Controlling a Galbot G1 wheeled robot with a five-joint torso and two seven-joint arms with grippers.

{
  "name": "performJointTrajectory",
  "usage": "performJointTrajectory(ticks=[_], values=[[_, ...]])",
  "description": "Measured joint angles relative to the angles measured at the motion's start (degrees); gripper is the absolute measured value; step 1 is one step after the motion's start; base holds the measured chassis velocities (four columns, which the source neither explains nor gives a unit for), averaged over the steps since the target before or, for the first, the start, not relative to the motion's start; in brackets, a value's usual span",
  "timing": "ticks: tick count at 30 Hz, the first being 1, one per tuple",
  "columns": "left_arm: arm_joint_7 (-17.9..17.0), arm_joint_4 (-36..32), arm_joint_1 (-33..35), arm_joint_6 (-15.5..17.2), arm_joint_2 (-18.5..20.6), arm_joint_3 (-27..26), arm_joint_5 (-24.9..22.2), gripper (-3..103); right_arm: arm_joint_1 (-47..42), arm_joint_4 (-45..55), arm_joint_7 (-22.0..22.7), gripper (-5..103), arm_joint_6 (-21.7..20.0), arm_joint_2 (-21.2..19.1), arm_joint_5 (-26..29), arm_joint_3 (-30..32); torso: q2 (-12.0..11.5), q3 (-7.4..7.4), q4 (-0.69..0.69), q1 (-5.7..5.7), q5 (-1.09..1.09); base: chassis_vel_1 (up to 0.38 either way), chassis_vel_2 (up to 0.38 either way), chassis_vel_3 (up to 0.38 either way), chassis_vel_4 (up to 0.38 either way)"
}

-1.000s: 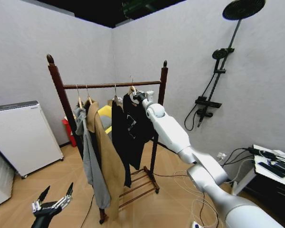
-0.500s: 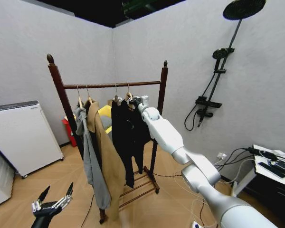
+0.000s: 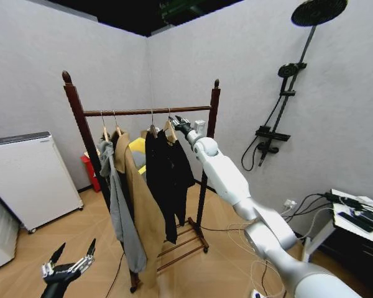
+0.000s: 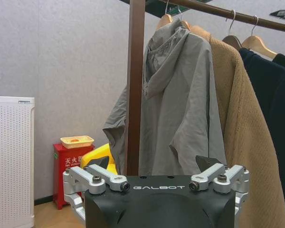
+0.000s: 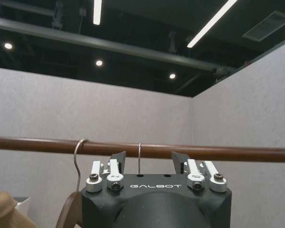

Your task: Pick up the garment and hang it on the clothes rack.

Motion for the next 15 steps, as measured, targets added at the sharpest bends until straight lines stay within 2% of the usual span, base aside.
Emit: performJointTrajectory(ticks=[1, 4, 5, 6, 7, 8, 9, 10, 11, 12, 13, 14, 15], values=[[0.00, 0.00, 0.00, 0.00, 0.00, 0.00, 0.00, 100, 0.00, 0.00, 0.00, 55, 0.00, 0.00, 0.00, 0.00, 0.00, 0.00, 0.00, 0.00, 0.00, 0.000, 0.000, 0.000, 0.000], [0.00, 0.00, 0.00, 0.00, 0.00, 0.00, 0.00, 100, -10.23, 16.61, 5.26, 71, -2.98, -8.14, 1.11, 5.27, 0.00, 0.00, 0.01, 0.00, 0.02, 0.000, 0.000, 0.000, 0.000], [0.00, 0.00, 0.00, 0.00, 0.00, 0.00, 0.00, 100, -10.23, 16.61, 5.26, 71, -2.98, -8.14, 1.11, 5.27, 0.00, 0.00, 0.01, 0.00, 0.02, 0.000, 0.000, 0.000, 0.000], [-0.02, 0.00, 0.00, 0.00, 0.00, -0.01, 0.00, 100, -13.19, 20.42, 6.10, 71, -3.33, -10.86, 1.71, 7.11, 0.00, 0.00, 0.01, 0.00, 0.01, 0.000, 0.000, 0.000, 0.000], [-0.01, 0.00, 0.00, 0.00, 0.00, 0.00, 0.00, 100, -20.65, 27.41, 7.22, 82, -3.42, -16.04, 2.65, 11.13, 0.01, -0.01, -0.04, -0.01, 0.01, 0.000, 0.000, 0.000, 0.000], [-0.03, 0.00, 0.00, 0.00, 0.00, 0.00, 0.00, 100, -26.38, 31.11, 7.47, 82, -2.90, -18.54, 2.76, 13.98, 0.01, -0.01, -0.07, -0.02, 0.03, 0.000, 0.000, 0.000, 0.000], [-0.03, 0.00, 0.00, 0.00, 0.00, 0.00, 0.00, 100, -26.38, 31.11, 7.47, 82, -2.90, -18.54, 2.76, 13.98, 0.01, -0.01, -0.07, -0.02, 0.03, 0.000, 0.000, 0.000, 0.000], [-0.01, 0.00, 0.00, 0.00, 0.00, 0.00, 0.00, 100, -34.95, 35.83, 7.51, 87, -1.96, -20.60, 2.03, 19.12, 0.00, 0.00, -0.07, -0.01, 0.07, 0.000, 0.000, 0.000, 0.000], [0.05, -0.01, 0.00, 0.00, 0.00, 0.00, 0.00, 100, -40.09, 38.54, 7.51, 93, -1.49, -21.00, 1.09, 22.58, 0.01, -0.01, -0.04, -0.01, 0.05, 0.000, 0.000, 0.000, 0.000], [0.05, -0.01, 0.00, 0.00, 0.00, 0.00, 0.00, 100, -40.09, 38.54, 7.51, 93, -1.49, -21.00, 1.09, 22.58, 0.01, -0.01, -0.04, -0.01, 0.05, 0.000, 0.000, 0.000, 0.000], [0.01, -0.01, 0.01, 0.00, 0.00, 0.00, 0.00, 100, -48.35, 42.96, 7.51, 97, -0.81, -20.58, -0.40, 28.15, 0.01, 0.00, -0.04, -0.01, 0.04, 0.000, 0.000, 0.000, 0.000], [-0.01, 0.00, 0.01, 0.00, 0.00, 0.00, 0.00, 100, -59.25, 48.63, 7.55, 99, 0.34, -18.30, -2.14, 35.09, 0.01, -0.01, -0.03, -0.02, 0.02, 0.000, 0.000, 0.000, 0.000], [-0.01, 0.00, 0.01, 0.00, 0.00, 0.00, 0.00, 100, -59.25, 48.63, 7.55, 99, 0.34, -18.30, -2.14, 35.09, 0.01, -0.01, -0.03, -0.02, 0.02, 0.000, 0.000, 0.000, 0.000]])
